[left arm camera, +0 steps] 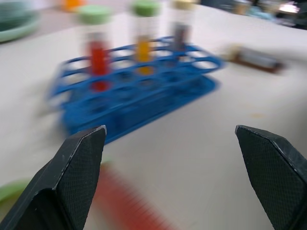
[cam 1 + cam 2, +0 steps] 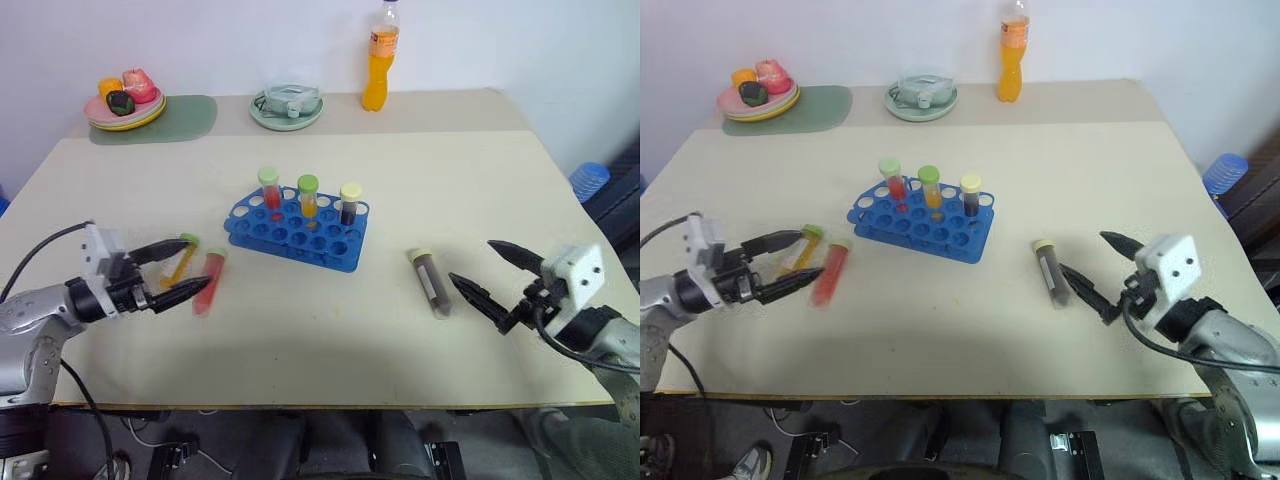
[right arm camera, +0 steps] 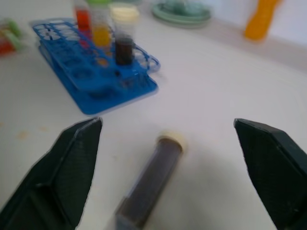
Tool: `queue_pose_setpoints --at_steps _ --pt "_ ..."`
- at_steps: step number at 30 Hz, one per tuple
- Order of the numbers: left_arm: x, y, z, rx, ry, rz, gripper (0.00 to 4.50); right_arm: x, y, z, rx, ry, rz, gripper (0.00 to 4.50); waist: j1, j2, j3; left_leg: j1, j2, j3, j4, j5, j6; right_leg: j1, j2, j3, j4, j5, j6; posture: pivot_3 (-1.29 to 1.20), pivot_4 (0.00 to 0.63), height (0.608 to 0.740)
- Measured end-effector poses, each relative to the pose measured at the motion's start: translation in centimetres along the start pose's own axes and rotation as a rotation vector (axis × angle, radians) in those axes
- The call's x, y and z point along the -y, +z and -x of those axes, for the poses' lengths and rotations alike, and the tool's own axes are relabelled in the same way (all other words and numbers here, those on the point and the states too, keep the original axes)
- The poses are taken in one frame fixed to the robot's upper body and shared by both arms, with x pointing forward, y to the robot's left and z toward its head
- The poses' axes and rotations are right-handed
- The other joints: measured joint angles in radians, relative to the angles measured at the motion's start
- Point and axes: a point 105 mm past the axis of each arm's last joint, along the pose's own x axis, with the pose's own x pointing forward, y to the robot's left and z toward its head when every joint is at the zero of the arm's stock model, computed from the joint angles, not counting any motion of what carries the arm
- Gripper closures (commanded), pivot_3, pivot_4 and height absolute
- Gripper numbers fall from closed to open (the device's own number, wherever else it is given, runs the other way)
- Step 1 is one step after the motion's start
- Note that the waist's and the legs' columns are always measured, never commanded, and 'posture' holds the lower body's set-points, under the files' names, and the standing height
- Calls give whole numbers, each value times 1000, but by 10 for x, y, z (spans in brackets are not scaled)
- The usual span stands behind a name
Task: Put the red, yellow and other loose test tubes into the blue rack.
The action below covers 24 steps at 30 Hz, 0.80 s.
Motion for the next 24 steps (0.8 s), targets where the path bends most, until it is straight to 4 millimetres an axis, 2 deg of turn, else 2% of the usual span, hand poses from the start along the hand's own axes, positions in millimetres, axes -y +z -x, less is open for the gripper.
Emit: queue_pose_setpoints --at_steps 5,9,13,24 --pt "16 13 -40 46 -131 -54 85 1 8 -34 -186 10 -108 0 0 1 1 -1 1 0 -1 0 0 -1 0 0 0 0 -1 0 150 740" --pt "23 14 -62 41 -180 -81 85 6 9 -54 -344 -14 -229 0 -1 1 1 -3 0 1 -1 0 0 -3 0 1 -2 0 0 0 150 740" --pt "28 9 -71 16 -217 -93 85 2 9 -57 -458 3 -282 0 2 1 1 -3 0 1 -5 0 0 -5 0 1 -3 0 -1 0 150 740" --pt "50 -4 -85 23 -337 -94 85 -3 -19 -61 -623 22 -331 0 -2 0 1 -3 1 4 -7 1 -2 -8 -1 1 -1 1 -1 0 150 740"
